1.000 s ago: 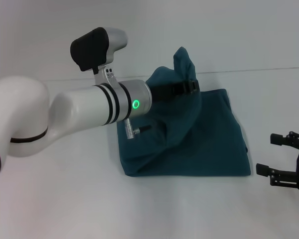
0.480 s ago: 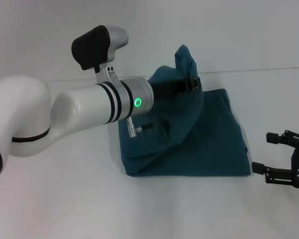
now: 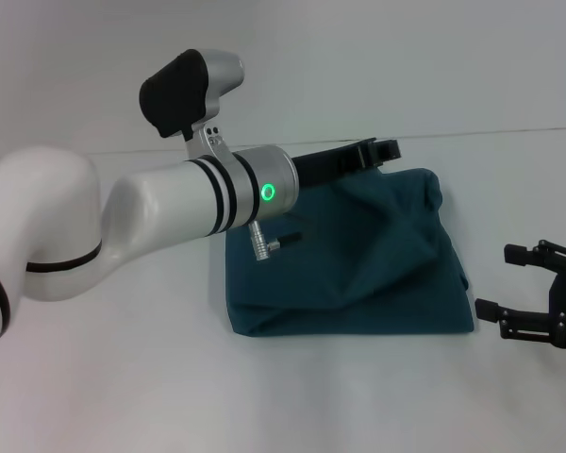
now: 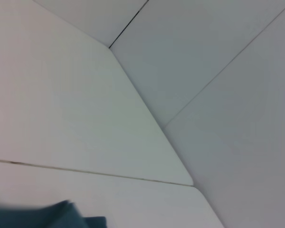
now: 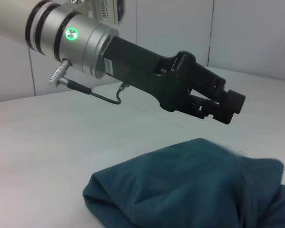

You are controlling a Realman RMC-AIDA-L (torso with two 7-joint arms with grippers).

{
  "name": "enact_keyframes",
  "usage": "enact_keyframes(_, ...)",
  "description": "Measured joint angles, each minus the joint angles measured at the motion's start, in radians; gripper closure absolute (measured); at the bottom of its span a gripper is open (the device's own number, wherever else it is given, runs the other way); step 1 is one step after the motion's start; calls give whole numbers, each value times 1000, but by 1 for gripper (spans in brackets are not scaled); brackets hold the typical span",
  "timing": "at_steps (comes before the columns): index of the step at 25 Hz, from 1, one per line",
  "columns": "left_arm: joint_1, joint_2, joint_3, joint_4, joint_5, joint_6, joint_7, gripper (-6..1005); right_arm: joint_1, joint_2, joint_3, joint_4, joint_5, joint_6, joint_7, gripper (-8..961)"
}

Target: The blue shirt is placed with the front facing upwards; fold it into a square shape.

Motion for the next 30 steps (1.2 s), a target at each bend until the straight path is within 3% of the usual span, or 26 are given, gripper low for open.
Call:
enact_keyframes(8, -12, 0, 14, 0, -24, 1, 6, 724, 8, 1, 2, 0, -20, 3, 1, 11)
enact_keyframes(10, -12, 0, 10, 0, -25, 0, 23, 483, 9, 2, 6, 0, -20, 3, 3, 11)
enact_keyframes(16, -7, 14, -28, -32, -18, 3, 82, 248, 17, 2, 28, -7, -15, 6, 45, 12)
enact_keyframes(25, 62, 43, -58, -42, -13, 36, 259, 204, 108, -8, 63, -14, -16, 78, 212, 12)
enact_keyframes(30, 106, 47, -63, -18, 54, 88, 335, 203, 169, -12, 46, -17, -44, 106, 288, 12)
